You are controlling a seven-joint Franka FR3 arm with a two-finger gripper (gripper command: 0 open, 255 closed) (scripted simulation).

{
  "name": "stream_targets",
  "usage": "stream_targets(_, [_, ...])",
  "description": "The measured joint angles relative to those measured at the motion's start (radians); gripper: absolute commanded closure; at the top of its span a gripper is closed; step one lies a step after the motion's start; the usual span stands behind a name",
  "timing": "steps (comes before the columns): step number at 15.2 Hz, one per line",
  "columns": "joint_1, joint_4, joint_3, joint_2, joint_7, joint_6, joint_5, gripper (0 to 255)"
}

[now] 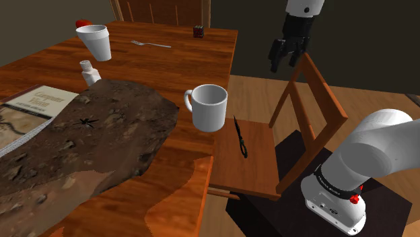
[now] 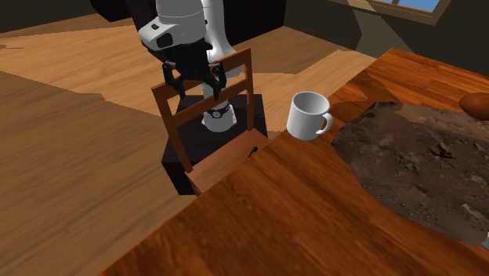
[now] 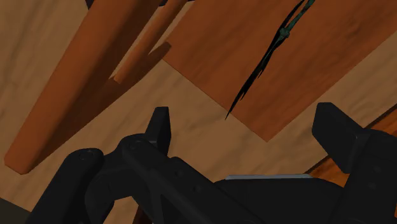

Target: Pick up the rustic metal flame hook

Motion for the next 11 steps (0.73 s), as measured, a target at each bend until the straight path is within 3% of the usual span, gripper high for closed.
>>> stream_targets(3, [-0.001, -0.048, 0.019, -0.01, 0.035, 0.043, 0.01, 0])
stream_targets(11, [-0.006, -0.29, 0.147, -0.012, 0.257, 0.317, 0.074, 0])
